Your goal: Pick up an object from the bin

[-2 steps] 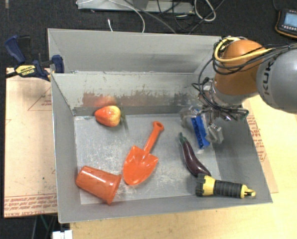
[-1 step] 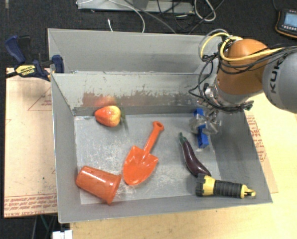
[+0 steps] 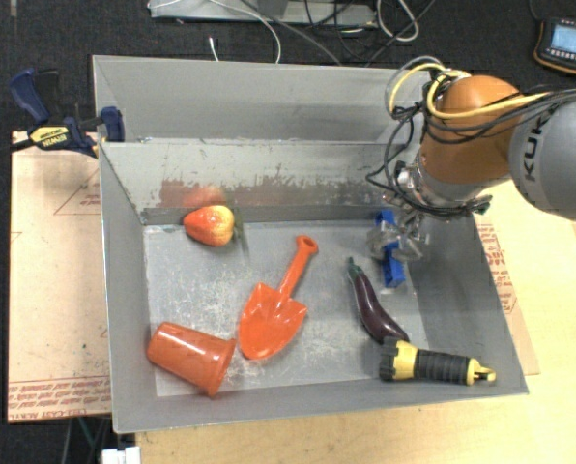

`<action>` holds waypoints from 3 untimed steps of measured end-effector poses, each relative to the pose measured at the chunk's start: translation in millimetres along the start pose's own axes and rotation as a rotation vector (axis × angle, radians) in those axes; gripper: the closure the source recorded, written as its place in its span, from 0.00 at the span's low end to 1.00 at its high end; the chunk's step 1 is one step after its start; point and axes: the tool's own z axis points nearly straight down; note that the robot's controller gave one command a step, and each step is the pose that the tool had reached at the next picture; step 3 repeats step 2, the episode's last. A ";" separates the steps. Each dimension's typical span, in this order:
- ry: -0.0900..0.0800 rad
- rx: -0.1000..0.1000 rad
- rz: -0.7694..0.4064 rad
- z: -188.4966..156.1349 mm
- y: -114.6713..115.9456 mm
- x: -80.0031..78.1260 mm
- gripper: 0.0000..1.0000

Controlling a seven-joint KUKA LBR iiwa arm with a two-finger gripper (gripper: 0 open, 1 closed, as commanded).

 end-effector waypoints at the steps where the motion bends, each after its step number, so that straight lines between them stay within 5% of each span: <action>1: -0.003 0.003 0.001 -7.0 -0.4 -0.9 1.00; 3: -0.003 -0.003 0.002 -36.6 1.1 -1.8 1.00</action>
Offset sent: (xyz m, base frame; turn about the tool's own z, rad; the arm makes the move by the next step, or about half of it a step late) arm 0.0002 0.0005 0.0537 0.0010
